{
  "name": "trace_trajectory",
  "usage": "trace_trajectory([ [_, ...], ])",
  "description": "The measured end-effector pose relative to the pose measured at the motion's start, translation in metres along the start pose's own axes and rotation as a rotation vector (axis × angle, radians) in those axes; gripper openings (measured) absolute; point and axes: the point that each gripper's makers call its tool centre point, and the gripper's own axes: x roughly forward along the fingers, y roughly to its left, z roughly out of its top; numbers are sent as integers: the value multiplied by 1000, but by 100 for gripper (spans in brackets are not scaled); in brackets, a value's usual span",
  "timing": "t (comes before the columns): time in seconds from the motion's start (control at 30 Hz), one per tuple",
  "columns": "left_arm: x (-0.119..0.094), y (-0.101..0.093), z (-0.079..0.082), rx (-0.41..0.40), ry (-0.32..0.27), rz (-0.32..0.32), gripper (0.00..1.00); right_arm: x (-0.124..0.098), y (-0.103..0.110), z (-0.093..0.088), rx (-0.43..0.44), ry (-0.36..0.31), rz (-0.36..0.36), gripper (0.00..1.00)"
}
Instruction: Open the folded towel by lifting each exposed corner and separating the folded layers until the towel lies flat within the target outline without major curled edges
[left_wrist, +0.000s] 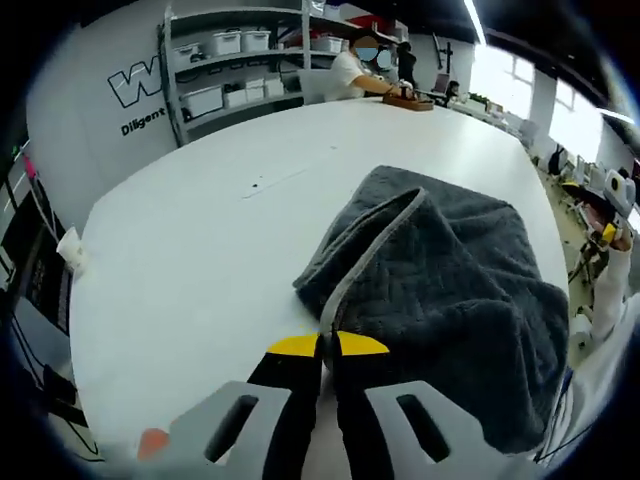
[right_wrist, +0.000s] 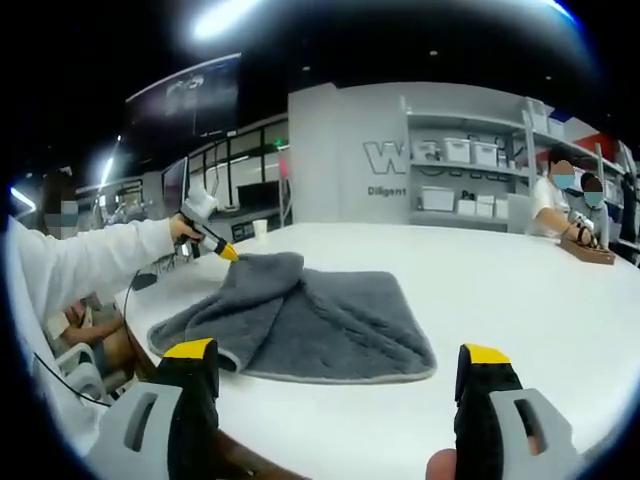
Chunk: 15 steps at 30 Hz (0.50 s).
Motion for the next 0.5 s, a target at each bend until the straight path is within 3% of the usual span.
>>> trace_trajectory([
  [0.27, -5, 39, -23, 4, 79, 126, 4, 1, 0, -2, 1, 6, 0, 99],
  [0.5, -8, 61, -39, -13, 116, 174, 4, 1, 1, -2, 1, 6, 2, 99],
])
